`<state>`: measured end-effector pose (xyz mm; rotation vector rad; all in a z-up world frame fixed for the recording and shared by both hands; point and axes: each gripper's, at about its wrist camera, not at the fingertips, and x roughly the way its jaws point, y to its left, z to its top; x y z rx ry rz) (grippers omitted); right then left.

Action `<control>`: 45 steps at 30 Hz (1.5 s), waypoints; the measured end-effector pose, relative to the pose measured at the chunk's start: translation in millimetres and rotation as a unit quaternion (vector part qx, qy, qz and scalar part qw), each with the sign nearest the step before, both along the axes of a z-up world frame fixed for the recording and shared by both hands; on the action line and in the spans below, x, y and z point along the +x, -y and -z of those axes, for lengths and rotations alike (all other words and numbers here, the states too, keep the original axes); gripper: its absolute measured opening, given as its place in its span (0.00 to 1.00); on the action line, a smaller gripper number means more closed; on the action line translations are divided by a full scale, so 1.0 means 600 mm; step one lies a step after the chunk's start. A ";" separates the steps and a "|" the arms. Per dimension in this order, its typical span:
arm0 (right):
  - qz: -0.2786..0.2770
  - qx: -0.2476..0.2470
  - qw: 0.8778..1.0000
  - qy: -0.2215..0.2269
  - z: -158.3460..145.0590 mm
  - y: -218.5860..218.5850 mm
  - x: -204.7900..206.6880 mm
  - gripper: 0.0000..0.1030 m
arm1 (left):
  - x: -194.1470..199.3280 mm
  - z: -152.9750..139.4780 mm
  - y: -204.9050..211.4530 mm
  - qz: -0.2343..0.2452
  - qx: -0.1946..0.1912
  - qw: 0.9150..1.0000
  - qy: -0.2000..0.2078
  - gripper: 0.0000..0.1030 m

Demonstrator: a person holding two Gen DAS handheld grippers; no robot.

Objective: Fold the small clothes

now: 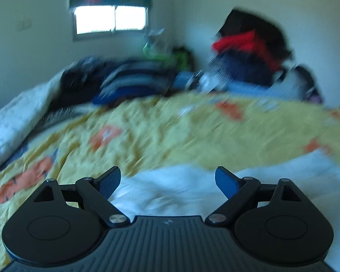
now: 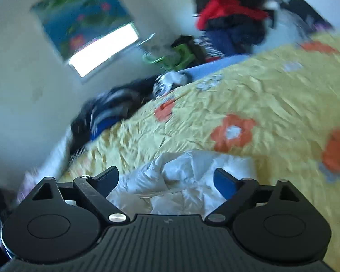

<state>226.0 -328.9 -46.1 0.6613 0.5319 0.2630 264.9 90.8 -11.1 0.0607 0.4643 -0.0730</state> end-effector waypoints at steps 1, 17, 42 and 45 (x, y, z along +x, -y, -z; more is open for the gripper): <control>-0.003 0.026 1.000 -0.010 0.005 0.007 -0.001 0.89 | -0.017 -0.009 0.016 0.012 -0.002 1.000 0.012 0.89; -0.086 0.043 0.993 -0.069 0.081 -0.111 0.097 0.89 | -0.060 0.100 0.159 0.065 0.029 0.996 -0.058 0.90; -0.109 -0.029 0.993 0.022 -0.022 -0.065 -0.096 0.92 | -0.153 0.090 -0.139 -0.257 -0.152 0.942 -0.151 0.90; -0.157 -0.087 0.983 0.027 -0.024 -0.151 -0.044 0.93 | -0.147 0.104 -0.147 -0.270 -0.162 0.934 -0.171 0.90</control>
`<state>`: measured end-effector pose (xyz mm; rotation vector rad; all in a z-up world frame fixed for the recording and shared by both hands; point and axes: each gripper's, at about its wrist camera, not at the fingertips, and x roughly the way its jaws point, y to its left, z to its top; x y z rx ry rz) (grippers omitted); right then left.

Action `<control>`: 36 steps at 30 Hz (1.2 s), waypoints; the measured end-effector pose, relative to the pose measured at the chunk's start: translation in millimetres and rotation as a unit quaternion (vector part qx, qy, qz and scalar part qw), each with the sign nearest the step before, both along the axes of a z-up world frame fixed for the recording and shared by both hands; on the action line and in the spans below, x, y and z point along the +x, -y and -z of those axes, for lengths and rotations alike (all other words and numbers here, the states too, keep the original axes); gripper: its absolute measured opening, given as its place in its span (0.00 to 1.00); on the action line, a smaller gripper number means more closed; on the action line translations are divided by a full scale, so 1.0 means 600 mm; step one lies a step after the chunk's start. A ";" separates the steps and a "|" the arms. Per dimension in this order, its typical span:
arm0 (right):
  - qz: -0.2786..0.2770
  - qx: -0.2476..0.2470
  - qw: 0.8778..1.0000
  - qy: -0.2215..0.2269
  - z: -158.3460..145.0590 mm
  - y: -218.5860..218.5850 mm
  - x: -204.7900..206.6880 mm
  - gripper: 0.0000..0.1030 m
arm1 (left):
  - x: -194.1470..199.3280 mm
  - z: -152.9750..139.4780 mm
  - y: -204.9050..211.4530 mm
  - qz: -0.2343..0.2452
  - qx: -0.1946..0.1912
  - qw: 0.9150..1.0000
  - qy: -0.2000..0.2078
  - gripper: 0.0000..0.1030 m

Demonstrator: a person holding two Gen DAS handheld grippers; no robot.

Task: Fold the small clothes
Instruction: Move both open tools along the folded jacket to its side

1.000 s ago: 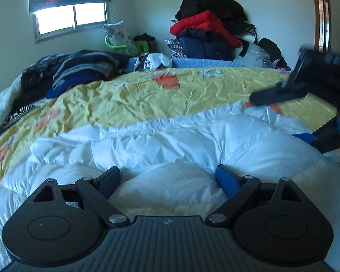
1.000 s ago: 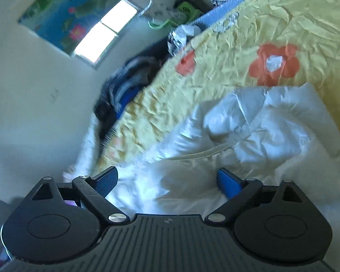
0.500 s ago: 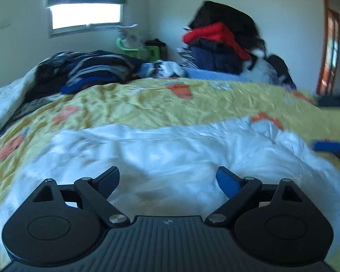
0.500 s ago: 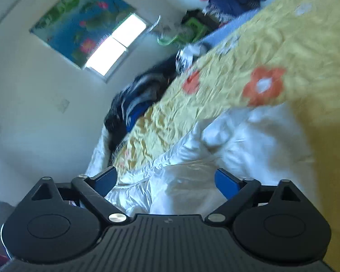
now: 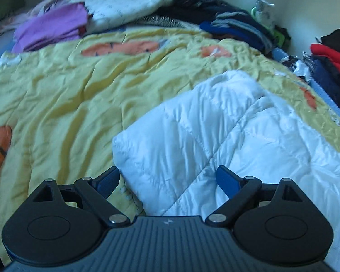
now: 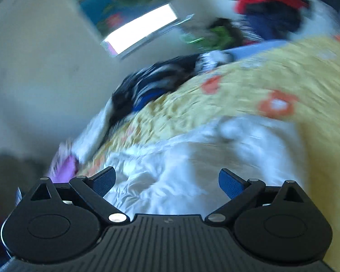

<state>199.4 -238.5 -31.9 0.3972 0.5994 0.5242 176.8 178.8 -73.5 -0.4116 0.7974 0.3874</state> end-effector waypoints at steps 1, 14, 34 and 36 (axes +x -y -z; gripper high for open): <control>-0.012 -0.005 1.000 -0.007 0.002 -0.019 0.019 0.93 | 0.006 0.003 0.001 -0.002 -0.004 1.000 -0.006 0.91; -0.099 -0.066 0.988 -0.098 0.085 -0.146 0.206 0.97 | 0.007 0.026 0.002 0.007 -0.011 1.000 -0.008 0.96; 0.197 0.109 0.958 -0.175 0.117 0.251 -0.142 0.93 | 0.007 -0.063 0.249 0.288 0.113 0.946 0.094 0.95; 0.179 0.113 0.959 -0.190 0.125 0.242 -0.142 0.93 | 0.022 -0.042 0.276 0.297 0.131 0.943 0.076 0.95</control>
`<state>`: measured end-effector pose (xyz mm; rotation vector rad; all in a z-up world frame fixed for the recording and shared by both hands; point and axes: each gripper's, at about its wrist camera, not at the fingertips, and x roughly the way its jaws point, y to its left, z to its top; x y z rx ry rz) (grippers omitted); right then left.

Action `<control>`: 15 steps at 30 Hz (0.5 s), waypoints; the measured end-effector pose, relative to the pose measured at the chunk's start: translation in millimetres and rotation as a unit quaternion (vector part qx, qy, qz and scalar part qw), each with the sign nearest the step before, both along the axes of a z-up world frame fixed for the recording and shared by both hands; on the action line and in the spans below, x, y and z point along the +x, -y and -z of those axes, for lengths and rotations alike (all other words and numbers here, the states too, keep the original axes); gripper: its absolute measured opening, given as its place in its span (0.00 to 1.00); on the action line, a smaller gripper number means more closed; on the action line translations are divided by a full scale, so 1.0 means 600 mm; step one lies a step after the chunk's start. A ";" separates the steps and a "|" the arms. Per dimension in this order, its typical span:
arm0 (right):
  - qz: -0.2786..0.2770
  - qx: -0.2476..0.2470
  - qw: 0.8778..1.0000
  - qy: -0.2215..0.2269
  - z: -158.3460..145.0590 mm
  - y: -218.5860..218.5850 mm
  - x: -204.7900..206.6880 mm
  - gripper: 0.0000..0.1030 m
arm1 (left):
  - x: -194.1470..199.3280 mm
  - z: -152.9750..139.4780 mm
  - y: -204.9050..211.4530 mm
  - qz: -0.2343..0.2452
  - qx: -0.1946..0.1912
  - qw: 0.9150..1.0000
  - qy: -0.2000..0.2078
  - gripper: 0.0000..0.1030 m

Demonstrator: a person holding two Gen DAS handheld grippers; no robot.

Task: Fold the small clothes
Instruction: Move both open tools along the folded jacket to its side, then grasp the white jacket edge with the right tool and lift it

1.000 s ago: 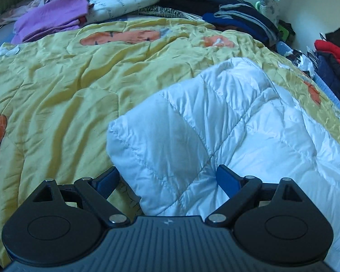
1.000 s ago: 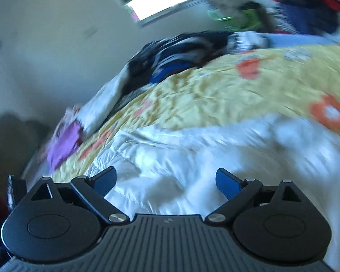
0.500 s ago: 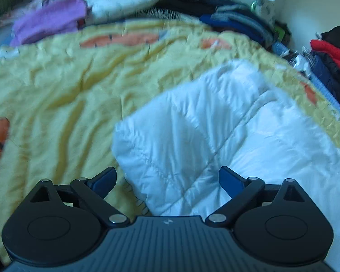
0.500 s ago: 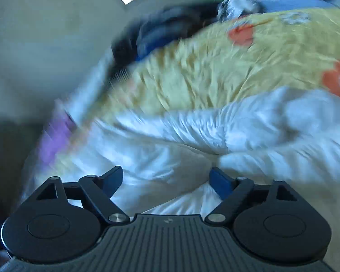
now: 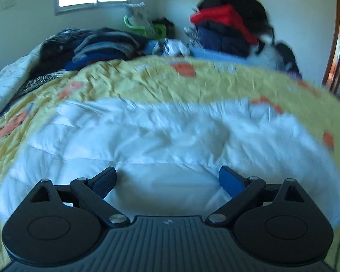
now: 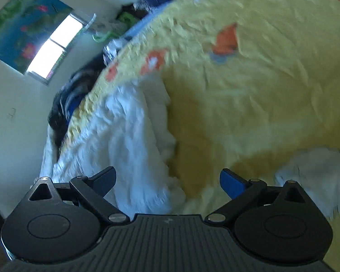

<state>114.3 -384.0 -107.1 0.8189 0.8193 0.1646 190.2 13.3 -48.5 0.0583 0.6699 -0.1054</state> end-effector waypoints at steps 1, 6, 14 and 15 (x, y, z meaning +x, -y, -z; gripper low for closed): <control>-0.010 0.004 1.000 -0.005 0.004 -0.005 0.001 0.93 | 0.002 0.007 0.010 0.000 0.011 1.000 0.006 0.96; -0.031 0.039 0.999 0.000 0.014 -0.032 0.012 0.98 | 0.012 0.030 0.012 -0.007 0.007 1.000 -0.010 0.98; 0.015 0.139 0.990 0.019 0.035 -0.067 0.015 0.94 | 0.005 0.030 0.018 -0.008 0.017 1.000 -0.010 0.99; 0.028 0.160 0.986 0.026 0.041 -0.069 0.014 0.90 | 0.004 0.025 0.016 -0.011 0.014 1.000 -0.012 0.99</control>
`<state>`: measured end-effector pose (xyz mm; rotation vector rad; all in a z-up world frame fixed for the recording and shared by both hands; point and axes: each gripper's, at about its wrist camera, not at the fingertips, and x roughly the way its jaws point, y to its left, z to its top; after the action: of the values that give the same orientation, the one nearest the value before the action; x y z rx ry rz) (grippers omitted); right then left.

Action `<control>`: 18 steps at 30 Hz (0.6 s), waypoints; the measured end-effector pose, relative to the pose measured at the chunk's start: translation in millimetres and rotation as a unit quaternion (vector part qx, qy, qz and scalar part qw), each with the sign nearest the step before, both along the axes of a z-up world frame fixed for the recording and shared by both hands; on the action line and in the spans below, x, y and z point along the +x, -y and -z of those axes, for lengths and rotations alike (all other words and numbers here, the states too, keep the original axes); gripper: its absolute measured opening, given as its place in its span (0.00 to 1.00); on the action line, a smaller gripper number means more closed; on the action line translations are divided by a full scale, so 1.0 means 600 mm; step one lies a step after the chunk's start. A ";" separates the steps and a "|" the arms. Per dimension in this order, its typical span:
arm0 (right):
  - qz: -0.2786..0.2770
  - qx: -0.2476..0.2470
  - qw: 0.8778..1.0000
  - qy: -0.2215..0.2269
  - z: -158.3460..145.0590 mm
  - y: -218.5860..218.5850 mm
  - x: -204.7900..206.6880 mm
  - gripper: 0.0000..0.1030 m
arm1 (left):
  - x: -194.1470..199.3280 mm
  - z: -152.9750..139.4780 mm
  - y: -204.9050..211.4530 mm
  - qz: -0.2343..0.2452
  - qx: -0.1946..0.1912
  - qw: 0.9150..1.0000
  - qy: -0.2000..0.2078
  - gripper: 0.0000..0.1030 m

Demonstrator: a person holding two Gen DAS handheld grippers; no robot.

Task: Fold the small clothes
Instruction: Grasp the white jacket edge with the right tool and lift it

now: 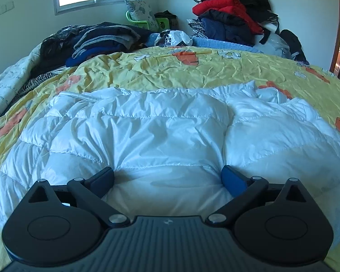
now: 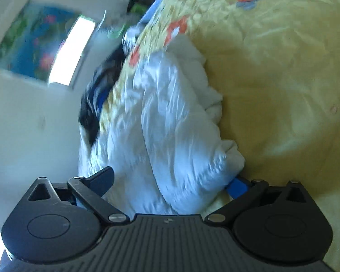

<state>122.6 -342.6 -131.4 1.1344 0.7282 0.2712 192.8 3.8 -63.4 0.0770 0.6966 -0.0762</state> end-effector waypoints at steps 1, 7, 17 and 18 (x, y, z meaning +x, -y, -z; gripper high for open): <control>0.008 0.022 1.000 0.004 0.007 -0.003 0.000 0.86 | 0.000 -0.006 -0.002 -0.001 -0.006 1.000 -0.003 0.98; 0.059 0.085 0.995 0.014 0.044 -0.024 0.001 0.35 | -0.020 -0.052 -0.003 0.043 -0.022 0.997 0.066 0.99; 0.010 -0.138 0.983 0.120 -0.112 -0.110 0.039 0.21 | 0.041 0.010 0.020 0.045 -0.002 0.999 0.001 1.00; -0.013 -0.165 0.976 0.142 -0.141 -0.131 0.050 0.21 | 0.043 0.007 0.011 0.041 -0.010 0.999 -0.002 1.00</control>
<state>152.3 -263.8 -47.0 0.7508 0.5108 0.3142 218.6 -3.1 -67.5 0.0863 0.6974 -0.1616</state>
